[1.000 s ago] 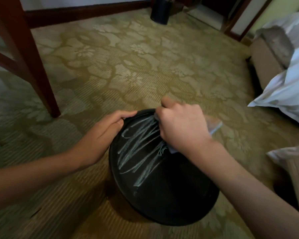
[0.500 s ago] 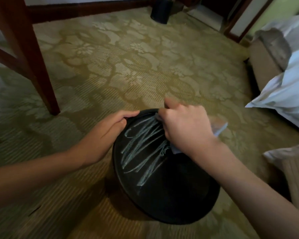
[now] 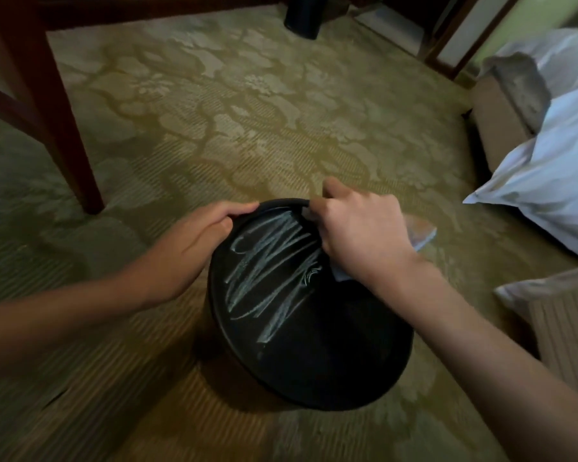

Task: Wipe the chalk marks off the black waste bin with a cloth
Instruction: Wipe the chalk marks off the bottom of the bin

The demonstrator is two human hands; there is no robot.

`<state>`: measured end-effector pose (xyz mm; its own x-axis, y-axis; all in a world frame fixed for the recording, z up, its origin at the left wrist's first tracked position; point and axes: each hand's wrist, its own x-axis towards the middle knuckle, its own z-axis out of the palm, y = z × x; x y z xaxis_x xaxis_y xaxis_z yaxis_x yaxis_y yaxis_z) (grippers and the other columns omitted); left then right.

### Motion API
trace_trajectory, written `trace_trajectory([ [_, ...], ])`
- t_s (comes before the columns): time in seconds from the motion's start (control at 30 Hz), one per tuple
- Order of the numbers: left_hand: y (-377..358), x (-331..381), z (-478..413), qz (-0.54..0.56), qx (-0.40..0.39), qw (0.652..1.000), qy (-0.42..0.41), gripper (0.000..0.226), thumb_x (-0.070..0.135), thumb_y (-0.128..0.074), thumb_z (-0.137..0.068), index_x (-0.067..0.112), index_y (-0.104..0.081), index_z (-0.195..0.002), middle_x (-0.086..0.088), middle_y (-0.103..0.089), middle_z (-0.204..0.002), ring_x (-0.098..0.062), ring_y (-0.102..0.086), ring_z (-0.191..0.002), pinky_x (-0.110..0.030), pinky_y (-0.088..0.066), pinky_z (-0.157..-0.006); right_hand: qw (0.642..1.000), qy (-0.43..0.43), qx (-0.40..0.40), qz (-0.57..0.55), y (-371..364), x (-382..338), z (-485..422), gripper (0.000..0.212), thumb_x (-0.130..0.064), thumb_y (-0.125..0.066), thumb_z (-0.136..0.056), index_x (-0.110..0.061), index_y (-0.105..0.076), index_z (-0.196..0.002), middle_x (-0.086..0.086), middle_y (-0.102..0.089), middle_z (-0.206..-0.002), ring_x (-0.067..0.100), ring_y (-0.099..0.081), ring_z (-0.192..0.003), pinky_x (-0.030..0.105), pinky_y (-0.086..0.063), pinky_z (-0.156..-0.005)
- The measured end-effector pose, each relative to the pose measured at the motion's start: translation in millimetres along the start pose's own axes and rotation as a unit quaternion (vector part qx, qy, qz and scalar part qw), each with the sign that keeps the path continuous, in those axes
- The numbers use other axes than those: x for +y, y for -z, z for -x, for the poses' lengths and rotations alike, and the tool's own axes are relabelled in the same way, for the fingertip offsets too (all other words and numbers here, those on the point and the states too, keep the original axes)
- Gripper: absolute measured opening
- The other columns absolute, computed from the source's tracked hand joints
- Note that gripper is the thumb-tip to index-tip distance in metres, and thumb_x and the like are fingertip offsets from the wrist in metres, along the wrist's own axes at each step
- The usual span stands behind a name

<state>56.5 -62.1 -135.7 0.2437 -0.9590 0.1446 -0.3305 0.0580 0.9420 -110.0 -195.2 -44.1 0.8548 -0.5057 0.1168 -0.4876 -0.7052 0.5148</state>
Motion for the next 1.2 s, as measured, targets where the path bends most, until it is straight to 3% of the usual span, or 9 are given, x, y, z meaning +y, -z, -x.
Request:
trace_trajectory([
  [0.1,-2,3,2,0.004,0.0,1.0,-0.008,0.044,0.033,-0.03,-0.097,0.03,-0.05,-0.136,0.016,-0.056,-0.13,0.0,-0.052,-0.121,-0.037,-0.044,-0.102,1.0,-0.022,-0.021,-0.001,-4,22,28,0.013,-0.03,-0.062,-0.083,-0.03,-0.068,-0.094,-0.004,-0.058,-0.091,0.028,-0.065,-0.069,0.027,-0.022,-0.048],
  [0.23,-6,2,2,-0.005,0.007,1.0,-0.02,0.038,0.026,-0.031,-0.103,0.03,-0.05,-0.136,0.018,-0.057,-0.128,0.001,-0.052,-0.119,-0.03,-0.043,-0.099,0.998,-0.048,-0.026,0.002,1,19,35,0.008,-0.026,-0.074,-0.072,-0.024,-0.07,-0.078,-0.001,-0.057,-0.079,0.028,-0.062,-0.057,0.026,-0.021,-0.046],
  [0.4,-7,-1,2,0.019,0.003,1.0,-0.004,0.04,0.034,-0.031,-0.1,0.037,-0.05,-0.134,0.024,-0.057,-0.126,0.005,-0.052,-0.119,-0.019,-0.043,-0.093,0.998,0.009,0.027,-0.063,5,-16,10,0.016,-0.029,-0.059,-0.087,-0.029,-0.065,-0.101,-0.003,-0.053,-0.097,0.023,-0.06,-0.077,0.03,-0.022,-0.049],
  [0.47,-4,-1,1,0.013,-0.003,1.0,-0.007,0.041,0.037,-0.03,-0.098,0.037,-0.049,-0.135,0.025,-0.056,-0.126,0.005,-0.052,-0.119,-0.019,-0.043,-0.093,0.997,0.016,0.007,-0.069,8,-15,17,0.015,-0.031,-0.058,-0.088,-0.03,-0.062,-0.103,-0.004,-0.053,-0.101,0.023,-0.061,-0.079,0.03,-0.025,-0.05],
  [0.63,-9,2,6,0.051,0.006,0.999,0.009,0.036,0.028,-0.03,-0.105,0.036,-0.05,-0.134,0.022,-0.059,-0.124,0.005,-0.055,-0.116,-0.022,-0.044,-0.091,0.996,-0.063,-0.049,-0.035,15,16,72,0.005,-0.033,-0.067,-0.079,-0.032,-0.064,-0.082,-0.008,-0.057,-0.083,0.023,-0.063,-0.062,0.024,-0.013,-0.045],
  [0.7,-12,3,5,0.072,0.008,0.997,0.019,0.037,0.024,-0.03,-0.105,0.035,-0.051,-0.134,0.02,-0.06,-0.125,0.004,-0.055,-0.116,-0.024,-0.044,-0.094,0.994,-0.086,-0.056,-0.024,16,13,67,0.004,-0.035,-0.063,-0.079,-0.031,-0.064,-0.082,-0.008,-0.058,-0.084,0.024,-0.064,-0.065,0.025,-0.011,-0.045],
  [0.83,-11,1,2,0.075,0.01,0.997,0.02,0.036,0.022,-0.031,-0.105,0.033,-0.052,-0.133,0.018,-0.06,-0.126,0.003,-0.055,-0.117,-0.027,-0.043,-0.099,0.991,-0.065,-0.016,-0.117,11,-26,12,0.012,-0.03,-0.059,-0.084,-0.028,-0.064,-0.095,-0.004,-0.046,-0.09,0.028,-0.061,-0.077,0.031,-0.024,-0.052],
  [0.93,-6,-1,1,0.05,0.0,0.999,0.01,0.035,0.027,-0.033,-0.105,0.036,-0.051,-0.133,0.023,-0.059,-0.126,0.006,-0.054,-0.117,-0.026,-0.044,-0.097,0.991,-0.041,-0.006,-0.125,9,-29,-4,0.016,-0.029,-0.055,-0.088,-0.028,-0.064,-0.102,-0.002,-0.053,-0.1,0.029,-0.061,-0.08,0.032,-0.028,-0.055],
  [1.2,-7,0,3,0.034,0.0,0.999,0.015,0.035,0.032,-0.031,-0.104,0.042,-0.049,-0.132,0.022,-0.059,-0.121,0.005,-0.056,-0.111,-0.03,-0.048,-0.095,0.986,-0.047,-0.121,-0.105,15,33,56,0.018,-0.042,-0.054,-0.084,-0.042,-0.06,-0.101,-0.007,-0.063,-0.1,0.025,-0.063,-0.09,0.032,-0.041,-0.06],
])
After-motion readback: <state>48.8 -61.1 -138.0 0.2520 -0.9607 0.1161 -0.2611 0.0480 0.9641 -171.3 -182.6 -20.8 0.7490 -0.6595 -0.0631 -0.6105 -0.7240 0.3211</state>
